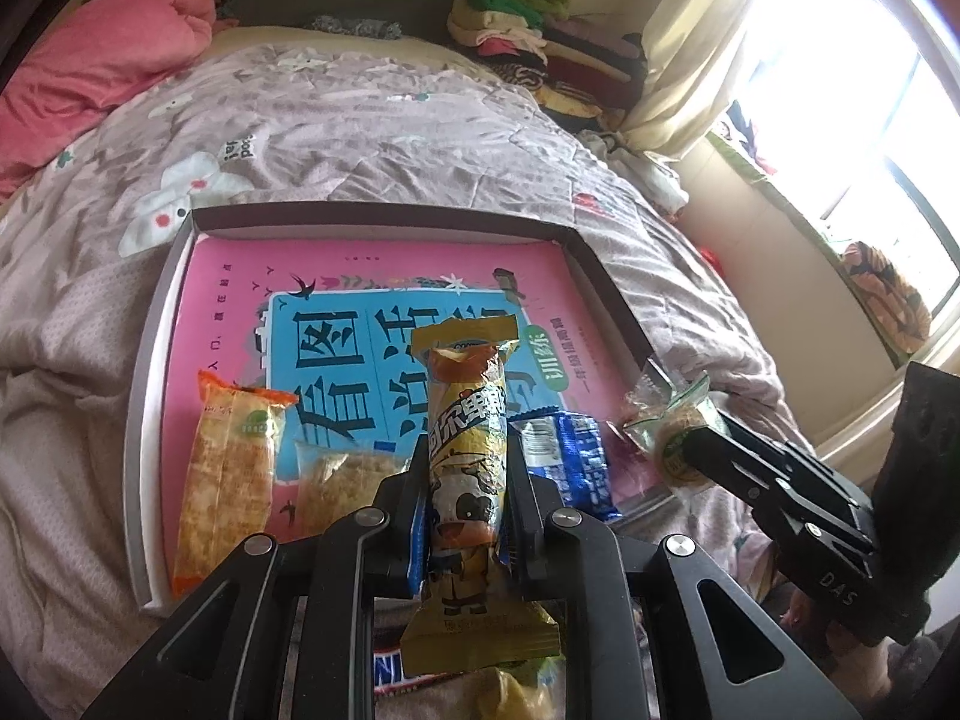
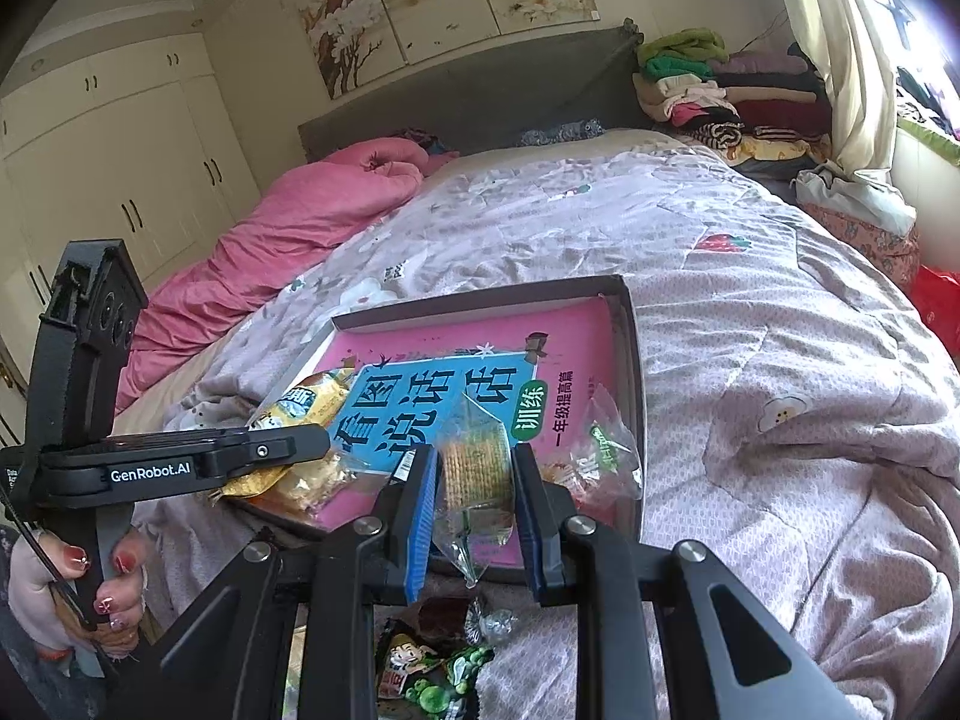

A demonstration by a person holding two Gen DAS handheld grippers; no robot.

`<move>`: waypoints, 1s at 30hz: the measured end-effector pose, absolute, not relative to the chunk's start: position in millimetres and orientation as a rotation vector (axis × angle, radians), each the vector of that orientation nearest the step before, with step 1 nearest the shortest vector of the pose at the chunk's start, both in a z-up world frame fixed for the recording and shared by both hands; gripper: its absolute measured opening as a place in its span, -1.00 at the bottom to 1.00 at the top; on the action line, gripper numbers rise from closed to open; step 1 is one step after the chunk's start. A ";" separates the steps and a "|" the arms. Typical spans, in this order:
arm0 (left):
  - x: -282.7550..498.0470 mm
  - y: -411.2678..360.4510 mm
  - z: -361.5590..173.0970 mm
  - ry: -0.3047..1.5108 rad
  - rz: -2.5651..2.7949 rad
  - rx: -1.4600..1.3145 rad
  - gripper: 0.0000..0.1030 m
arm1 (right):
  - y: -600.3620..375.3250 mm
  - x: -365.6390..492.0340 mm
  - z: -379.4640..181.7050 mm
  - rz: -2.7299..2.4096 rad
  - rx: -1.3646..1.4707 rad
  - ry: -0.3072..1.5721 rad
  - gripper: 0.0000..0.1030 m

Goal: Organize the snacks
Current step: 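Carry the yellow stick snack and the cookie bag over the tray with both grippers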

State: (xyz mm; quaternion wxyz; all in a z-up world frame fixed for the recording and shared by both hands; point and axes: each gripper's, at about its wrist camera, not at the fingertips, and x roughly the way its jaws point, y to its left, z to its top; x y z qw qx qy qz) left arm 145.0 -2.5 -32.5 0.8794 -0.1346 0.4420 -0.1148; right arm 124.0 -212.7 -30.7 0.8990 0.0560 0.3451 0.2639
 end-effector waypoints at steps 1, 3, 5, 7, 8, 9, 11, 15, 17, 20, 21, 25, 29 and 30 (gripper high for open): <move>146.5 -3.2 -34.0 0.923 -0.237 -0.277 -0.60 | -211.7 124.7 -31.1 0.545 0.114 0.716 -0.51; 150.0 -4.7 -37.3 0.929 -0.231 -0.267 -0.60 | -210.3 126.6 -32.8 0.543 0.110 0.720 -0.51; 151.9 -6.1 -40.0 0.931 -0.227 -0.257 -0.60 | -209.0 129.8 -35.4 0.540 0.107 0.728 -0.51; 153.5 -8.1 -42.6 0.936 -0.224 -0.246 -0.60 | -208.0 131.2 -37.6 0.539 0.104 0.734 -0.51; 154.4 -8.8 -44.1 0.938 -0.221 -0.240 -0.60 | -207.9 131.8 -38.5 0.540 0.103 0.737 -0.51; 154.9 -9.7 -45.2 0.940 -0.220 -0.233 -0.60 | -207.3 132.4 -39.6 0.539 0.101 0.741 -0.51; 156.1 -11.9 -47.4 0.946 -0.214 -0.215 -0.60 | -205.8 133.7 -41.9 0.540 0.097 0.748 -0.51; 156.8 -17.0 -49.4 0.957 -0.202 -0.181 -0.60 | -205.4 134.0 -43.9 0.543 0.092 0.753 -0.51; 157.0 -19.0 -49.6 0.959 -0.198 -0.165 -0.60 | -205.3 134.5 -45.2 0.546 0.093 0.756 -0.51; 157.1 -22.2 -50.2 0.961 -0.190 -0.141 -0.60 | -203.9 135.1 -47.5 0.550 0.090 0.766 -0.51; 157.3 -22.7 -50.5 0.963 -0.187 -0.134 -0.60 | -203.6 135.0 -47.9 0.550 0.088 0.768 -0.51; 157.4 -24.5 -51.5 0.968 -0.178 -0.115 -0.60 | -203.2 135.3 -48.5 0.544 0.080 0.767 -0.51; 156.8 -26.0 -52.3 0.971 -0.170 -0.095 -0.60 | -205.0 136.3 -49.6 0.527 0.082 0.769 -0.51; 156.3 -26.3 -52.7 0.974 -0.169 -0.093 -0.60 | -205.3 136.7 -49.8 0.525 0.085 0.769 -0.51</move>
